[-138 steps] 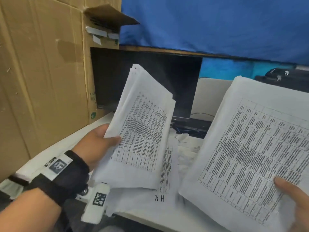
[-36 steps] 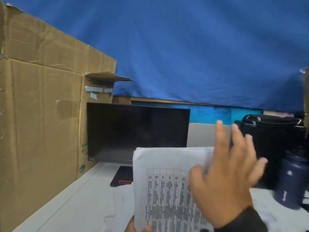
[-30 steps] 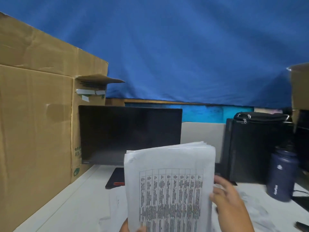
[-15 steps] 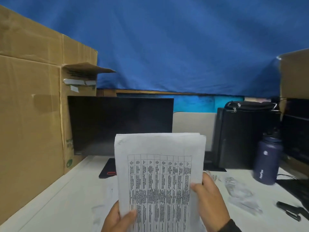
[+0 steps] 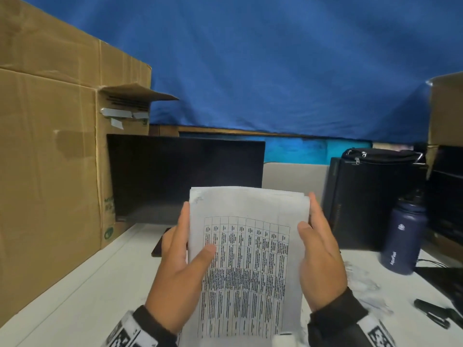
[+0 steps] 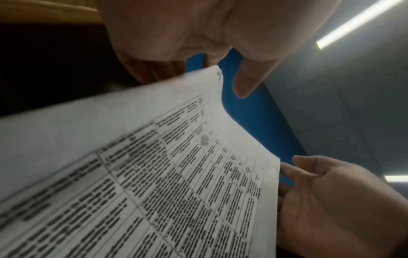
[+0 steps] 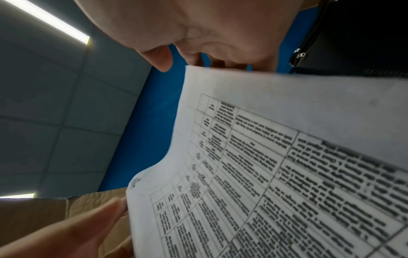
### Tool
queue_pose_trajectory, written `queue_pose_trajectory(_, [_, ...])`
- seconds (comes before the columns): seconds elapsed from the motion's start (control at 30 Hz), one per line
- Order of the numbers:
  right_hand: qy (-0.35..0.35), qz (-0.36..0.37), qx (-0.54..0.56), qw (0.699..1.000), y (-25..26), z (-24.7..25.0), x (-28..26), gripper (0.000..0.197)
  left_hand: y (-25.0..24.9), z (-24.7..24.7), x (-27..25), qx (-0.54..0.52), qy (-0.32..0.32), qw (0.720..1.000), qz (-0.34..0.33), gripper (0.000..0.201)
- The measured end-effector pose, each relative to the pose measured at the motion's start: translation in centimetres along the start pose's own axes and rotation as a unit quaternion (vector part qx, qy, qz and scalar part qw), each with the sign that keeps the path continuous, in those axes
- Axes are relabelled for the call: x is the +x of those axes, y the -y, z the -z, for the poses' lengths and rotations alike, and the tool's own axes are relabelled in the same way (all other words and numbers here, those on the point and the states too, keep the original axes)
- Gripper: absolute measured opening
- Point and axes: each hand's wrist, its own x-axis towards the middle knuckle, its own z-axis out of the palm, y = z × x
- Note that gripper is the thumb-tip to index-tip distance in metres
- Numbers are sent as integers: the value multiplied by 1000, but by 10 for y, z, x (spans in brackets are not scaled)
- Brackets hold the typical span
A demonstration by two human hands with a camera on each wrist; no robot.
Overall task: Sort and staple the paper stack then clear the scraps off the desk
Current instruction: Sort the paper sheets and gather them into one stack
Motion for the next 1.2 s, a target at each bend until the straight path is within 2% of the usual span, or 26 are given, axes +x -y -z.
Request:
queue_pose_trajectory(0.17, [4, 19, -4, 1000, 6, -2, -3, 67, 11, 3, -7, -4, -38, 999, 3, 61])
queue_pose_trajectory(0.27, [4, 87, -96, 992, 8, 1, -1, 84, 17, 2, -10, 0, -68, 997, 24, 40])
queue_pose_trajectory(0.37, [18, 151, -230, 961, 11, 2, -1, 64, 21, 1, -14, -25, -93, 994, 53, 29])
queue_pose_trajectory(0.43, [-1, 170, -247, 954, 10, 3, -1, 51, 23, 0, -16, -47, -102, 992, 59, 27])
queue_pose_trajectory(0.53, [-32, 175, -233, 956, 11, 3, -4, 47, 23, -3, -18, -90, -100, 987, 83, 27])
queue_pose_trajectory(0.67, [-28, 144, -193, 970, 13, 4, -6, 50, 29, -8, -19, -111, -81, 985, 107, 39])
queue_pose_trajectory(0.87, [-16, 74, -96, 993, 9, 5, -7, 64, 38, -9, -20, -131, -81, 982, 106, 37])
queue_pose_trajectory(1.03, [8, -7, -34, 999, 11, 12, -5, 27, 47, -6, -19, -145, -85, 980, 105, 39])
queue_pose_trajectory(1.2, [32, -65, -1, 997, 3, 17, -5, 18, 55, -6, -19, -132, -83, 979, 132, 45])
